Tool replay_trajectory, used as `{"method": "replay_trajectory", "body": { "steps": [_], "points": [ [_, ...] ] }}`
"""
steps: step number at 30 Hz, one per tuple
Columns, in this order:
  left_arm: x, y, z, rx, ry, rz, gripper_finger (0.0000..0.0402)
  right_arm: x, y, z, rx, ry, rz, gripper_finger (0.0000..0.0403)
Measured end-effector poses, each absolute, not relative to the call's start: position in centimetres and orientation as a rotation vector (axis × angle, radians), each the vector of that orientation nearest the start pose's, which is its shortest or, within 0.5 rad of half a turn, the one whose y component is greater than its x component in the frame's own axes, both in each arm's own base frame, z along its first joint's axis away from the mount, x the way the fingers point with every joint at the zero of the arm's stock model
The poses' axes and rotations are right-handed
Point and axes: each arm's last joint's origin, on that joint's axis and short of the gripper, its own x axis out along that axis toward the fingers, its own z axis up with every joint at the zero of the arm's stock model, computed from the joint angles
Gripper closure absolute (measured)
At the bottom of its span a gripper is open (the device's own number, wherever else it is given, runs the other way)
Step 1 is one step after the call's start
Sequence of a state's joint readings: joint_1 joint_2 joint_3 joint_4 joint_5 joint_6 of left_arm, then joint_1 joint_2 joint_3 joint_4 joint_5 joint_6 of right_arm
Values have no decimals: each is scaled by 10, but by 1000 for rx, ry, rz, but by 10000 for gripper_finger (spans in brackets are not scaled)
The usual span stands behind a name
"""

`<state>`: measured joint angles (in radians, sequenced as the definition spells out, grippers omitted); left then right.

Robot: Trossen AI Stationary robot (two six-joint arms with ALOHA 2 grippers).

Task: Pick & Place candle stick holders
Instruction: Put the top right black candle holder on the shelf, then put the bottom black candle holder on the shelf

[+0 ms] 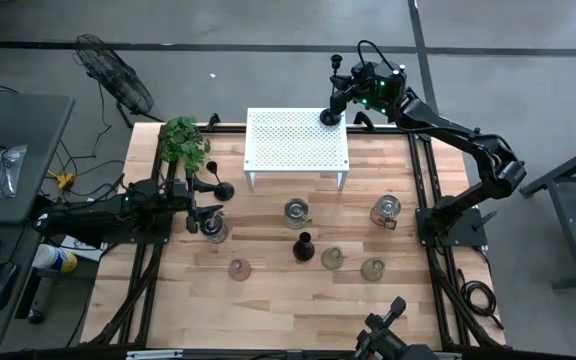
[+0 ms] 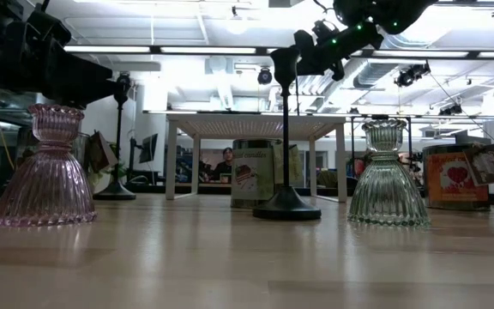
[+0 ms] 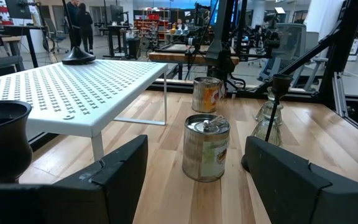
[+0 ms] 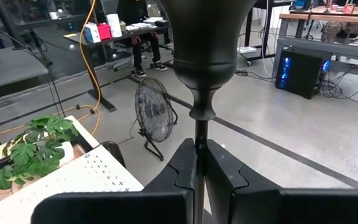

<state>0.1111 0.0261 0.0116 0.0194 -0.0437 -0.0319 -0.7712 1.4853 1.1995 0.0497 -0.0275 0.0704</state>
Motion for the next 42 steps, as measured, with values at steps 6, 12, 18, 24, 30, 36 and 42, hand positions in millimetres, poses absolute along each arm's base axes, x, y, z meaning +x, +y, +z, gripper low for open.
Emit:
{"method": "replay_trajectory", "body": {
  "steps": [6,12,18,24,30,36,42],
  "points": [
    [98,12,167,-32,-7,155,137,247,-238,330,176,214,-740,372],
    [98,12,167,-32,-7,156,137,246,-238,322,200,273,-746,329],
    [98,12,167,-32,-7,150,137,244,-236,320,211,311,-749,265],
    [98,12,167,-32,-7,150,137,220,-221,338,214,361,-758,195],
    [98,12,167,-32,-7,149,137,196,-195,349,249,460,-684,170],
    [98,12,167,-32,-7,148,137,186,-182,343,300,586,-601,171],
    [98,12,167,-32,-7,147,137,181,-173,328,335,688,-483,172]
  ]
}}
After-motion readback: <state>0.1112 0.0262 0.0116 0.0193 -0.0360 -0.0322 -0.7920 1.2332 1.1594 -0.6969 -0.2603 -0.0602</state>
